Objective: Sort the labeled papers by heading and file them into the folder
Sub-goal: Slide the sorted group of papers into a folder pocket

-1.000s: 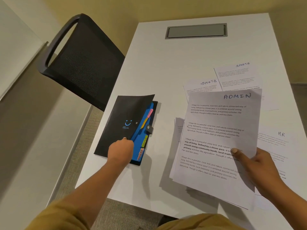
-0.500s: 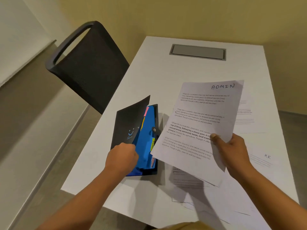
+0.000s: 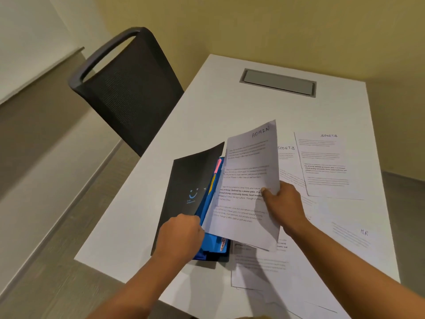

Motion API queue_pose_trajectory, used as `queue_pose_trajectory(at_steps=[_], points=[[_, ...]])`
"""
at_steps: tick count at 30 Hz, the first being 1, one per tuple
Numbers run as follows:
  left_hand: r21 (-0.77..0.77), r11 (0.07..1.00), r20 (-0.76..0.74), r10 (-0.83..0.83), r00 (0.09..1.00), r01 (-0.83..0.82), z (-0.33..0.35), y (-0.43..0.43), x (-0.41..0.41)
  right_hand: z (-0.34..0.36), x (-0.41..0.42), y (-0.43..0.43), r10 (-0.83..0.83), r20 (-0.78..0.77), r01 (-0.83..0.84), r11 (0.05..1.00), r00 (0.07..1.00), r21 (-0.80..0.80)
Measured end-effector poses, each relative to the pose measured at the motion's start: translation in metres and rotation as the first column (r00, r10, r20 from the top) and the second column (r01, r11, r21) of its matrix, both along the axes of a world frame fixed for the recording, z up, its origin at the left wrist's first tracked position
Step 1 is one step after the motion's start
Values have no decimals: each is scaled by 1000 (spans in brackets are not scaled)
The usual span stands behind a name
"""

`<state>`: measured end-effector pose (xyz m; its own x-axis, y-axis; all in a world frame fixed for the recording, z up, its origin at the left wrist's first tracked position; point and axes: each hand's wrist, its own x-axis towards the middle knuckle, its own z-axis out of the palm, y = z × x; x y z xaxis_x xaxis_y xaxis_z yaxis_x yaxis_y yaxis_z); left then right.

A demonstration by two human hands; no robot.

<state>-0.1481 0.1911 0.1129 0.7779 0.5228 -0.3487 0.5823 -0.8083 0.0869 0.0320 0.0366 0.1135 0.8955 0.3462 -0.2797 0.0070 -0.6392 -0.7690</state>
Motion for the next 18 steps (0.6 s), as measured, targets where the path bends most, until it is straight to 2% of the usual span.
queue_pose_trajectory(at_steps=[5, 18], points=[[-38, 999, 43, -8, 999, 10, 2, -4, -2, -5, -13, 5, 47, -26, -48, 998, 999, -45], [-67, 995, 101, -63, 993, 70, 7, -18, 4, -13, -28, 32, 123, -221, -152, 981, 967, -119]])
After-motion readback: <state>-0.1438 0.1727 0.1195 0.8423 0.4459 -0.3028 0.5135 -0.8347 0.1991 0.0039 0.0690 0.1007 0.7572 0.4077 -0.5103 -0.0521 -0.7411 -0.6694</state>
